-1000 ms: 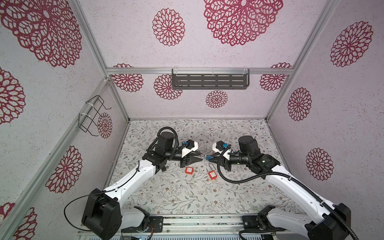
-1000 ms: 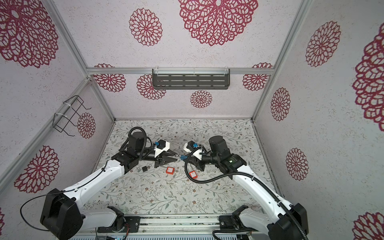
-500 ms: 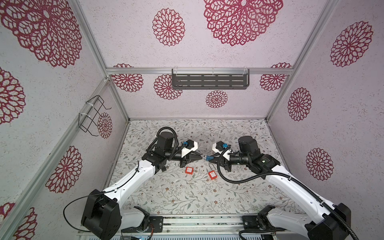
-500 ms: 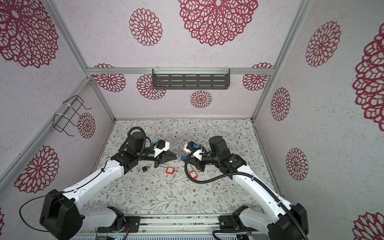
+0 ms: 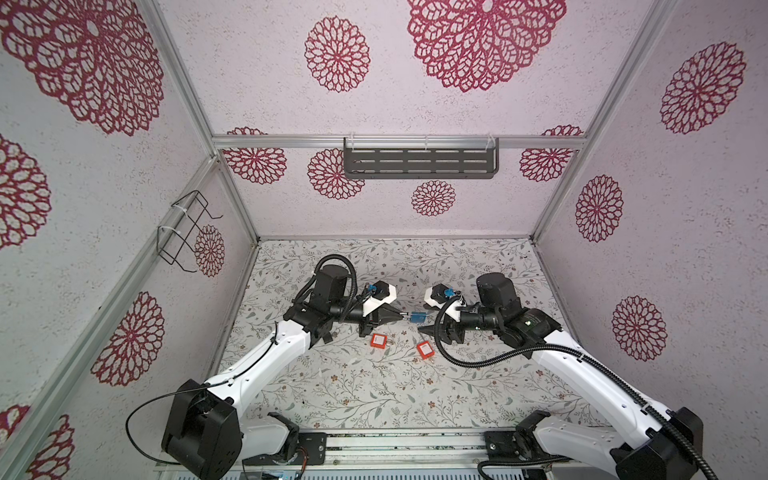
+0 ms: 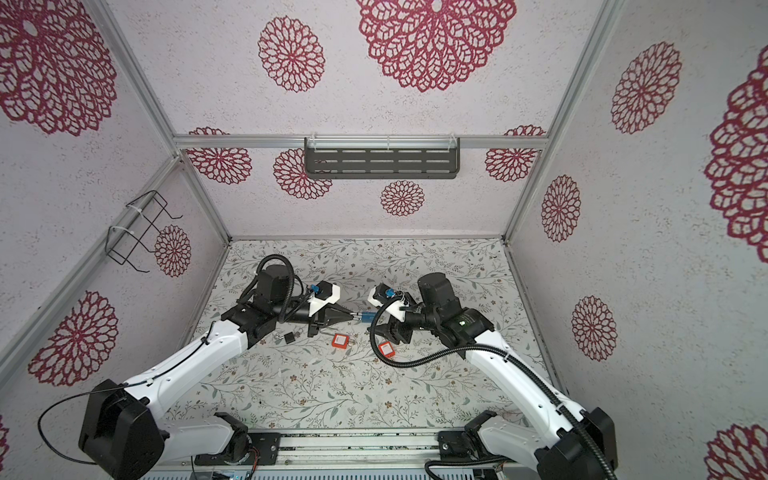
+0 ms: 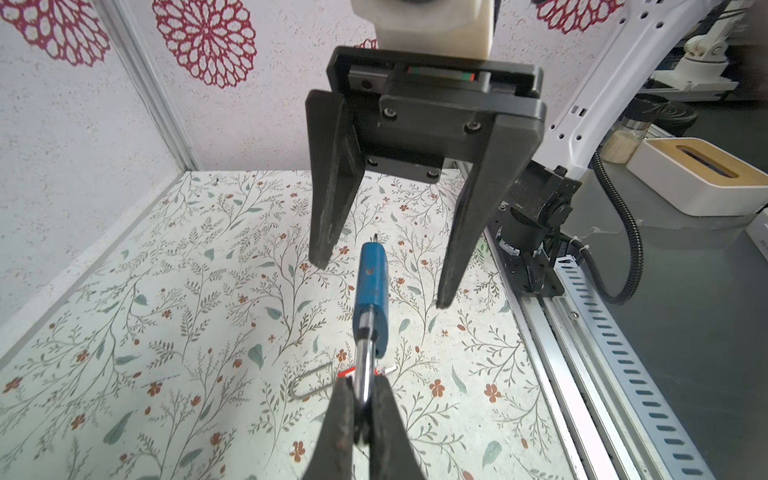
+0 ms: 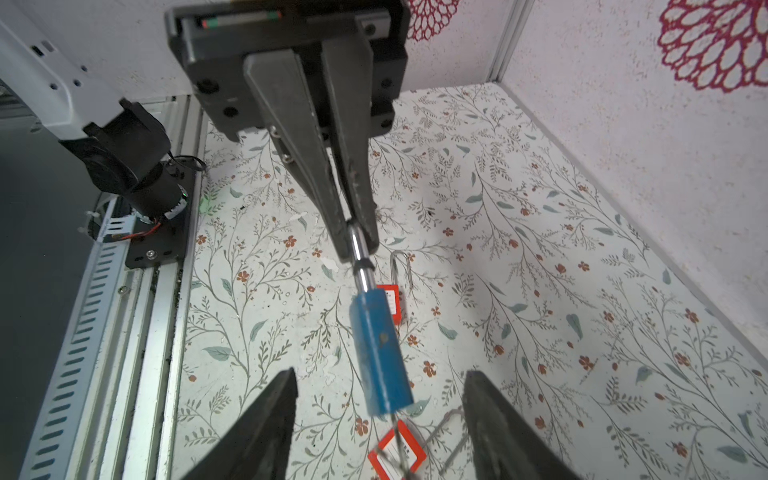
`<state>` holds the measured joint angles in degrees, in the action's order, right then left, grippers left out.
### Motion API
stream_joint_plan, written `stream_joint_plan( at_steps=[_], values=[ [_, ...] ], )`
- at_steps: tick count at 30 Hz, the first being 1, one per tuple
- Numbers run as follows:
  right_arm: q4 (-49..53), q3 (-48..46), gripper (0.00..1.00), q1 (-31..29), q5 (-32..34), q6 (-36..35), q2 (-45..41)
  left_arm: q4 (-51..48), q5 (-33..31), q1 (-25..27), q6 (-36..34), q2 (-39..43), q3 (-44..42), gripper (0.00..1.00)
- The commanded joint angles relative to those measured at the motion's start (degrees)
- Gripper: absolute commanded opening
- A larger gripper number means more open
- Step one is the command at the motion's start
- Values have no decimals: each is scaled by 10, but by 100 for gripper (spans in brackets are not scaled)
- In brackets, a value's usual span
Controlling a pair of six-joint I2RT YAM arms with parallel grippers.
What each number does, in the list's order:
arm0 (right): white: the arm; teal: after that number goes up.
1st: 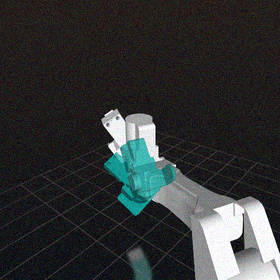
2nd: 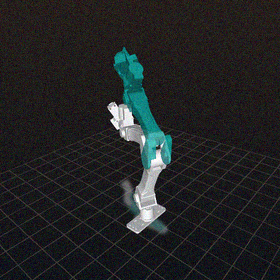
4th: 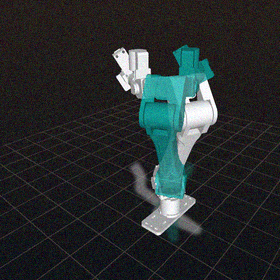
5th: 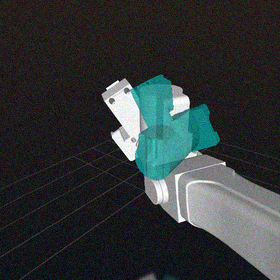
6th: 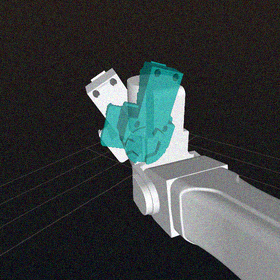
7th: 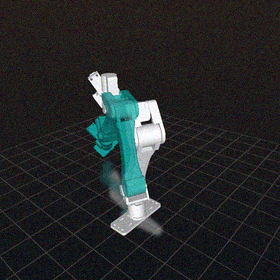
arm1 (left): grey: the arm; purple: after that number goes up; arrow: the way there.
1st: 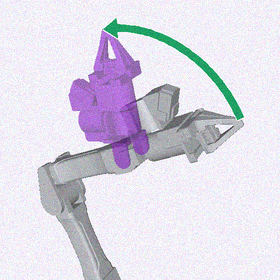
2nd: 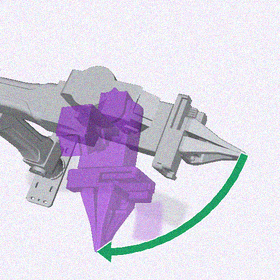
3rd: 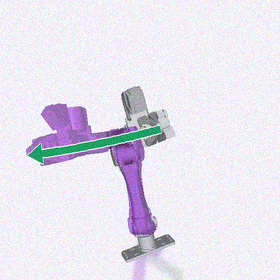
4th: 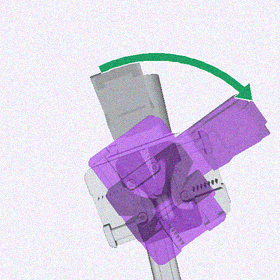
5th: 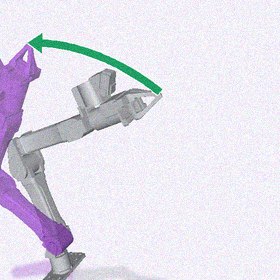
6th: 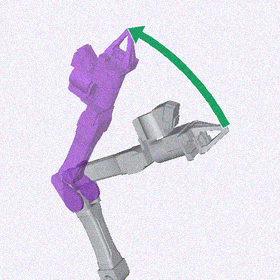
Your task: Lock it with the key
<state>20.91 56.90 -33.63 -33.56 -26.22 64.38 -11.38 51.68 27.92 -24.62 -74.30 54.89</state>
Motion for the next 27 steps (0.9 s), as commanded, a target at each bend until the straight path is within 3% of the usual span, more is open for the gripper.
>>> stream_joint_plan(
  at_steps=[1,6,18,27],
  values=[
    [58,35,68,1,40,-48,-15,-24,-24,4,-21,33,20,0],
    [79,53,66,1,41,-64,1,-17,-56,17,-18,57,6,0],
    [51,76,46,1,-26,-34,58,-31,-56,26,-18,61,7,0],
    [35,67,39,0,-37,-24,57,-30,-52,29,-21,49,11,0]
  ],
)
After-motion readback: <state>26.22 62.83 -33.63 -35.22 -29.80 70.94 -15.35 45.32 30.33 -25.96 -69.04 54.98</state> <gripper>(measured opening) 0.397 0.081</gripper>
